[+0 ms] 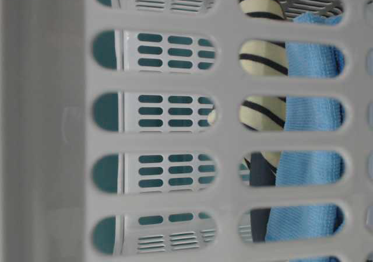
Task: Pick up the blue cloth from the shopping basket with the left arm.
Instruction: 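Lower the open left gripper into the basket over the blue cloth, then close the left gripper on the blue cloth's center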
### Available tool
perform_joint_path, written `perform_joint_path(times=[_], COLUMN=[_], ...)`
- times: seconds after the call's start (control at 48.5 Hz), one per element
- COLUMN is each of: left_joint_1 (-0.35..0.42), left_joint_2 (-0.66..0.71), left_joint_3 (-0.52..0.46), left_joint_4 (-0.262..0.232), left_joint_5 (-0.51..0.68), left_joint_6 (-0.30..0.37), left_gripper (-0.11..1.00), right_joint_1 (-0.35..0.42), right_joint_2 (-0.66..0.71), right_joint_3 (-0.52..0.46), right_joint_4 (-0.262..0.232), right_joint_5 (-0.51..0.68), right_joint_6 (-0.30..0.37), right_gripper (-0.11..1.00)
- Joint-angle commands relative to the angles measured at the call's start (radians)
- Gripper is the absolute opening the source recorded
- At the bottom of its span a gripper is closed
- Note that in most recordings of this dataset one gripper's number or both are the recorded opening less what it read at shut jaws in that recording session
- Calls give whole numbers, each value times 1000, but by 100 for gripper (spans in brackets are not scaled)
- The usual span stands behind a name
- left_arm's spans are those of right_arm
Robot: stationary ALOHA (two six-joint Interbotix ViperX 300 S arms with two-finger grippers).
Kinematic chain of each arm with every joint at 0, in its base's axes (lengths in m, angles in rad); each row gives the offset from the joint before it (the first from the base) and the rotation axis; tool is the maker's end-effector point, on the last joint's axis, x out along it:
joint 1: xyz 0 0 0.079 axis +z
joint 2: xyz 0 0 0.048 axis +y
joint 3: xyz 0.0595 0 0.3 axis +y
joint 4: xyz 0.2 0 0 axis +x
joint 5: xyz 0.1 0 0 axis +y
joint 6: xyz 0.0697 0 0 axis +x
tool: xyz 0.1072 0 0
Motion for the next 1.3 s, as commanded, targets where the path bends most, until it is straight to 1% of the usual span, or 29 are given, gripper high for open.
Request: perform_joint_path(times=[0.0, 0.082, 0.124, 0.165, 0.206, 0.247, 0.33, 0.433, 0.494, 0.556, 0.597, 0.762, 0.886, 1.009, 1.277], left_joint_1=[-6, -12, -14, -17, -25, -32, -44, -58, -63, -64, -71, -104, -126, -132, -126], left_joint_2=[48, 92, 115, 140, 173, 201, 258, 333, 380, 425, 456, 588, 664, 710, 773], left_joint_3=[-63, -97, -117, -138, -170, -195, -256, -336, -382, -426, -456, -558, -592, -586, -540], left_joint_4=[3, 3, 5, 3, 3, 3, 3, 3, 3, 3, 3, 3, 3, 3, 3], left_joint_5=[14, 46, 63, 83, 107, 130, 181, 267, 313, 342, 359, 407, 417, 417, 414], left_joint_6=[-14, -14, -12, -12, -12, -12, -15, -12, -11, -15, -17, -17, -18, -18, -20], left_gripper=[0, 0, 0, 1, 2, 6, 24, 56, 73, 85, 89, 86, 86, 86, 86], right_joint_1=[0, 0, 0, -2, -3, -3, -3, -3, -3, -3, -3, -3, -3, -3, -3], right_joint_2=[6, 5, 6, 5, 5, 6, 8, 6, 6, 6, 8, 9, 9, 9, 9], right_joint_3=[-26, -28, -28, -26, -25, -26, -26, -25, -25, -25, -25, -21, -23, -21, -20], right_joint_4=[2, 3, 2, 2, 2, 2, 2, 0, 2, 2, -2, -2, -2, -2, -2], right_joint_5=[-15, -25, -28, -29, -31, -31, -31, -31, -29, -29, -29, -31, -31, -31, -31], right_joint_6=[-3, -2, -3, -3, -5, -6, -8, -8, -11, -12, -15, -35, -38, -37, -38], right_gripper=[38, 64, 73, 76, 75, 73, 71, 71, 71, 71, 71, 71, 71, 71, 71])
